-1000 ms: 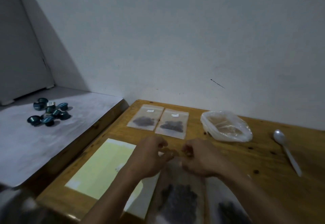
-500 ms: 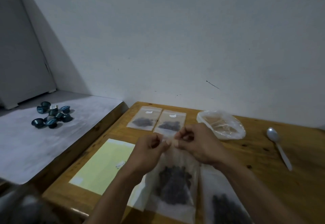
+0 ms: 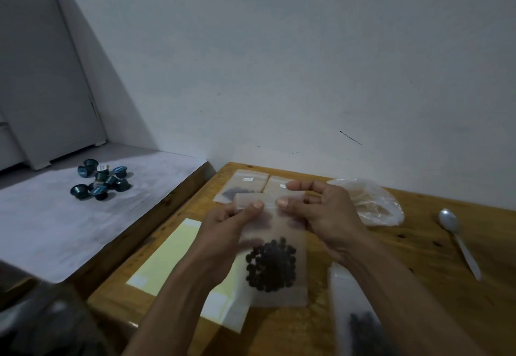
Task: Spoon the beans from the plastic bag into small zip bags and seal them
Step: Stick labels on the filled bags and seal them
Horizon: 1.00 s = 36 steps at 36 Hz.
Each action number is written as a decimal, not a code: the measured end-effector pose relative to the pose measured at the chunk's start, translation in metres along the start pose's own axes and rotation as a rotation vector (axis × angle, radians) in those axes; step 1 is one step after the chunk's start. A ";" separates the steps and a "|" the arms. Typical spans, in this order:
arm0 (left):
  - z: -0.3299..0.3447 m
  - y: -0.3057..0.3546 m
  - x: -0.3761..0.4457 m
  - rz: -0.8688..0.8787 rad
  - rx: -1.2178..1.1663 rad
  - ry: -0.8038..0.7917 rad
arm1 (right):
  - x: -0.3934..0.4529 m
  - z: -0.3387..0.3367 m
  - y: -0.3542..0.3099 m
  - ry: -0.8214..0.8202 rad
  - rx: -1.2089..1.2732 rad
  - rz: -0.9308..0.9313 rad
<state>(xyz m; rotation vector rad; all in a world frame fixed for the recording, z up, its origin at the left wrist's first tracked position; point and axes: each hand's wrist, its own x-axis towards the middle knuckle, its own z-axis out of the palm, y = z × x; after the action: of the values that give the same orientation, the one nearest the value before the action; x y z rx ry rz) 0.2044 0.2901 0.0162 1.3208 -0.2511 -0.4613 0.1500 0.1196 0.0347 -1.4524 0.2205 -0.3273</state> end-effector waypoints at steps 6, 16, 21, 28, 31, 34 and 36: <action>-0.013 0.007 -0.006 -0.002 -0.075 0.070 | 0.008 0.022 -0.002 -0.045 -0.001 -0.037; -0.042 0.013 -0.018 0.065 -0.043 0.177 | 0.012 0.055 0.005 -0.147 0.060 0.051; -0.051 0.014 -0.020 0.068 -0.034 0.240 | 0.014 0.067 0.007 -0.164 0.071 0.067; -0.059 0.017 -0.023 0.082 0.005 0.286 | 0.017 0.078 0.011 -0.154 0.069 0.066; -0.062 0.019 -0.025 0.067 -0.008 0.303 | 0.019 0.084 0.012 -0.155 0.081 0.085; -0.072 0.023 -0.028 0.064 -0.023 0.347 | 0.024 0.091 0.014 -0.164 0.064 0.114; -0.085 0.027 -0.031 0.074 -0.060 0.410 | 0.030 0.094 0.018 -0.136 0.025 0.121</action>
<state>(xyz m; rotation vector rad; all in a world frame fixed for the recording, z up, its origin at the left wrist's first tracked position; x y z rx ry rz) 0.2188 0.3828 0.0243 1.3110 0.0550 -0.1273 0.2115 0.1985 0.0285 -1.4237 0.1920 -0.1317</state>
